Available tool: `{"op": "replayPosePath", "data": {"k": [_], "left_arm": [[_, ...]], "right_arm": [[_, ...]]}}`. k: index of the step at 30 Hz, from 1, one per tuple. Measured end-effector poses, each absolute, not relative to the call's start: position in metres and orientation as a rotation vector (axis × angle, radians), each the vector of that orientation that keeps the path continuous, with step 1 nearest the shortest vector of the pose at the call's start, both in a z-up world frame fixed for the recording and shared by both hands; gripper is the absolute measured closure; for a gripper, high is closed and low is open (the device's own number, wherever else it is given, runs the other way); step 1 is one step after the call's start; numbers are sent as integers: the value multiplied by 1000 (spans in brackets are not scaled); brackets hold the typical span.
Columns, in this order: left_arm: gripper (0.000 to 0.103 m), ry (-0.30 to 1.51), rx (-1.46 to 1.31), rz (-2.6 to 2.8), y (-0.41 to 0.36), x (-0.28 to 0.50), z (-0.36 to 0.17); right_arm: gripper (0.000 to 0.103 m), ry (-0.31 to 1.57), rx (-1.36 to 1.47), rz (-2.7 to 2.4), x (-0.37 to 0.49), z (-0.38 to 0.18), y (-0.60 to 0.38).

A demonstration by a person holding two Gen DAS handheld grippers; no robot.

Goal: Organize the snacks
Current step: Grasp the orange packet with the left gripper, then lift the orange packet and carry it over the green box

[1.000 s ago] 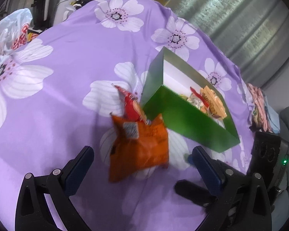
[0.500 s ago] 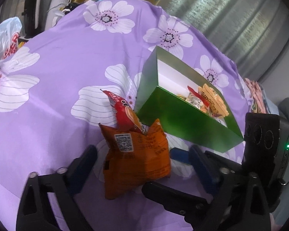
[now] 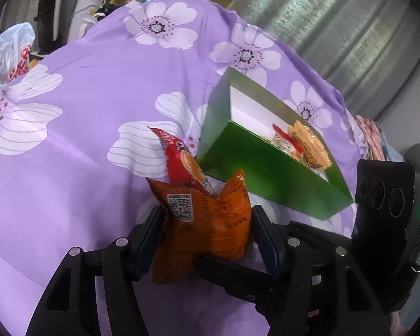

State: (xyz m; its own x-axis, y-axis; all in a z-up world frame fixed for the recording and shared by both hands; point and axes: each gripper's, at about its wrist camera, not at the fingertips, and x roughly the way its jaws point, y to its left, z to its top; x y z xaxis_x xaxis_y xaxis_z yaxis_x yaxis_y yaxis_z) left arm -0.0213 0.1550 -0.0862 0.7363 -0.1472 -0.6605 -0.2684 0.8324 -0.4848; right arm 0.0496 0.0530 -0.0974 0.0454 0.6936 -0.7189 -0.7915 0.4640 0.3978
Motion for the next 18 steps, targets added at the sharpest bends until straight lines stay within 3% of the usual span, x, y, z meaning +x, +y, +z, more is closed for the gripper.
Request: {"op": "replayPosePath", "data": {"k": [18], "left_arm": [[40,719,-465,-8,94,-44,-29]], "right_arm": [[43,865,-89,1066,3,-45,-9]]}}
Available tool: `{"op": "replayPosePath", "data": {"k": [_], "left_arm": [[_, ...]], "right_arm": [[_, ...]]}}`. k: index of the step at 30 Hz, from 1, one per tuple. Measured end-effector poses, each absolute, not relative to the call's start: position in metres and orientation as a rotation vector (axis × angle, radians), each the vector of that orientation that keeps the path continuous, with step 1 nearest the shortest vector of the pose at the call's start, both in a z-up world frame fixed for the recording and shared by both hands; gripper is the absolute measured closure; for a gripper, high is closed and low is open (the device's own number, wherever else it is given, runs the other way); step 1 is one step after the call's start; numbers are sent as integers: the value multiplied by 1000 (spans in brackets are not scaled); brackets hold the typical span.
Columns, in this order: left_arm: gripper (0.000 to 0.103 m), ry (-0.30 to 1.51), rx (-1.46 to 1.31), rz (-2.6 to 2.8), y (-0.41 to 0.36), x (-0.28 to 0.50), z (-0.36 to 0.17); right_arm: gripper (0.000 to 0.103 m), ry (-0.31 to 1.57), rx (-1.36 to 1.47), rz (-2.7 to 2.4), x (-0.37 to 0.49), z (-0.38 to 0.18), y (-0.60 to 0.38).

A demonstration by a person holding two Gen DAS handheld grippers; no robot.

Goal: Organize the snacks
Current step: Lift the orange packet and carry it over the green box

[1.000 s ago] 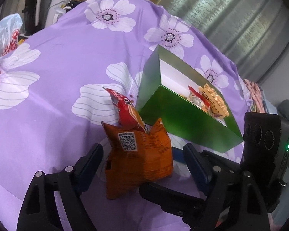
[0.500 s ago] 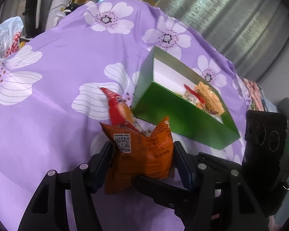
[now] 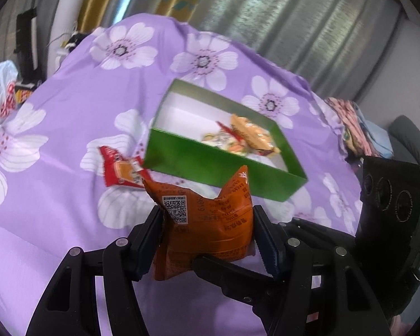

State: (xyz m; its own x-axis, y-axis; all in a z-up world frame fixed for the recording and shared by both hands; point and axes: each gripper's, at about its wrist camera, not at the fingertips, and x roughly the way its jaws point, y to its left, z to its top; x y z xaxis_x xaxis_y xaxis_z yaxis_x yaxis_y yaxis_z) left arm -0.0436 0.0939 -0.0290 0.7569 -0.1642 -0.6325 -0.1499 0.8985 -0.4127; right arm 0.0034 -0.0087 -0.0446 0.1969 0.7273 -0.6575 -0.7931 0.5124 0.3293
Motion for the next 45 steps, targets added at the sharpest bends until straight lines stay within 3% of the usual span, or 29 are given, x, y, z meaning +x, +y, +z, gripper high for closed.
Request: {"op": "replayPosePath", "data": {"k": [26,45], "left_arm": [[40,760,-318,-157,4,-8,-1],[40,728,-342,-215,32,79,16]], "right_arm": [[43,775,60,938,7,-25,-110],[43,699,83,914,89,-7,-97]]}}
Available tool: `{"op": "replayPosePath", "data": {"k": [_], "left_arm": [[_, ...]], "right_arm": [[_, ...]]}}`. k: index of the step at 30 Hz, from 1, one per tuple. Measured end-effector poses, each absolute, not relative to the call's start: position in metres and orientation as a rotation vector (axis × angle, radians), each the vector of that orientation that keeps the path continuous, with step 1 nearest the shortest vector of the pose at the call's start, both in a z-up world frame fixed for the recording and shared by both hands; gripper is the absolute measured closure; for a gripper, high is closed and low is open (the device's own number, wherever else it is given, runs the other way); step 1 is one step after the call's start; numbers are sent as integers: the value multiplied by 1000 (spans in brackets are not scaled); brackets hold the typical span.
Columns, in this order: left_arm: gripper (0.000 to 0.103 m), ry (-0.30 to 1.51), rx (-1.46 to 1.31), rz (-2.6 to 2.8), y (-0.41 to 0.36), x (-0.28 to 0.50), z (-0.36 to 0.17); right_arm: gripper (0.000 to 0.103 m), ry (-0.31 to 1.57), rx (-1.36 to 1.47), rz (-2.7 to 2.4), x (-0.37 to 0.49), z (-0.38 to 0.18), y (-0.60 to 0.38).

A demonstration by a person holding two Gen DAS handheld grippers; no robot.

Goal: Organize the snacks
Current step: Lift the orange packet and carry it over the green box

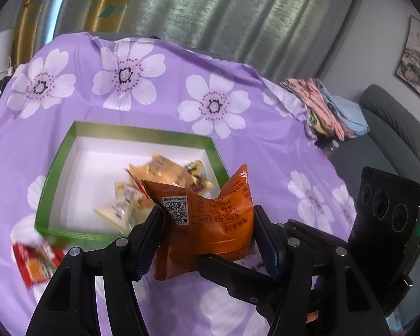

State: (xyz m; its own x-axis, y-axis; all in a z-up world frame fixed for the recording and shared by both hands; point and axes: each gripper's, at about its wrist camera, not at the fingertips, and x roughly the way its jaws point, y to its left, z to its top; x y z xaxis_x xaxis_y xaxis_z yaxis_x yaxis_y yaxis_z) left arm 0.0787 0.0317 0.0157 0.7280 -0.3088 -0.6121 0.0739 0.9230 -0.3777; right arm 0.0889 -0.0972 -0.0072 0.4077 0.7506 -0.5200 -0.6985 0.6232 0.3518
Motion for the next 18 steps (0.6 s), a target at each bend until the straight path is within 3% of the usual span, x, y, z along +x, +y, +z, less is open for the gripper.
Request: {"op": "replayPosePath", "data": {"k": [18], "left_arm": [[40,779,-452,-203,79,133,-28]], "right_arm": [[43,782,57,889,145,-40,-51]]}}
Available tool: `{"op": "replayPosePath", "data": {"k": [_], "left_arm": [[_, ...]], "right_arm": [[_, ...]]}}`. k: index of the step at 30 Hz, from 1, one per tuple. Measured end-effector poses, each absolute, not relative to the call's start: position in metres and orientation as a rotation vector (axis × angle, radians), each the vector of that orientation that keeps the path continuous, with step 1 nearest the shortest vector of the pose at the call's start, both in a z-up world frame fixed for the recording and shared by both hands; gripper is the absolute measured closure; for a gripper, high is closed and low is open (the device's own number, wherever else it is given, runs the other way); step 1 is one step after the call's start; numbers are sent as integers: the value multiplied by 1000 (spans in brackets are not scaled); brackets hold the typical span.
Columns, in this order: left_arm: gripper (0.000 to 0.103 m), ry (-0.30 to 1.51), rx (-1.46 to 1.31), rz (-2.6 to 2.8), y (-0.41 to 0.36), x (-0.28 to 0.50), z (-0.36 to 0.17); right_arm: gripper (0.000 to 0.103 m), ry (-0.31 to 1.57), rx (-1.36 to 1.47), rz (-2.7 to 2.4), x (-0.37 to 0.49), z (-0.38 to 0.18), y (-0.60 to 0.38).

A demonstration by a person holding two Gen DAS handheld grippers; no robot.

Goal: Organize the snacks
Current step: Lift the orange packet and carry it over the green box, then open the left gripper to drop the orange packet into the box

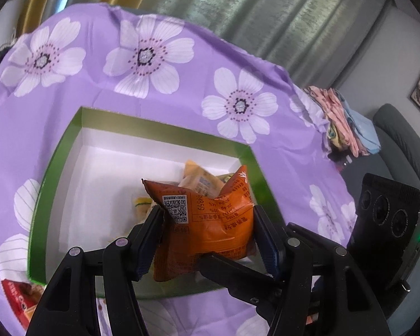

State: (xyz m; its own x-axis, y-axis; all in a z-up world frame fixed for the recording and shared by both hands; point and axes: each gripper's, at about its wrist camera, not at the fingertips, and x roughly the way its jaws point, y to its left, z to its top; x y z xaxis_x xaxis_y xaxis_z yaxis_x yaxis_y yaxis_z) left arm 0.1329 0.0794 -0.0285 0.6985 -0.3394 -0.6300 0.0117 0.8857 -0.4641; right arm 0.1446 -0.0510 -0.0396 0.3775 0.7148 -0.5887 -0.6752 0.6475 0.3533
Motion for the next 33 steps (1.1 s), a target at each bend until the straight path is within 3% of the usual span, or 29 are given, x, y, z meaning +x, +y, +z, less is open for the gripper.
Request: {"op": "replayPosePath", "data": {"k": [12,22,27,33], "left_arm": [[40,829,-448,-164,81,153,-46],[34,831,-367,-82,72,141,-34],[13,780,-316,-43,68,121,-13],[11,733,-271,-16,60,93,10]], "right_arm": [[42,839,43,846,166,-54,-43],[35,822,4,804,156,-44,-48],[27,787,-2,772,143,-31,-62],[23,750,-10,746,116,-14,-80]]}}
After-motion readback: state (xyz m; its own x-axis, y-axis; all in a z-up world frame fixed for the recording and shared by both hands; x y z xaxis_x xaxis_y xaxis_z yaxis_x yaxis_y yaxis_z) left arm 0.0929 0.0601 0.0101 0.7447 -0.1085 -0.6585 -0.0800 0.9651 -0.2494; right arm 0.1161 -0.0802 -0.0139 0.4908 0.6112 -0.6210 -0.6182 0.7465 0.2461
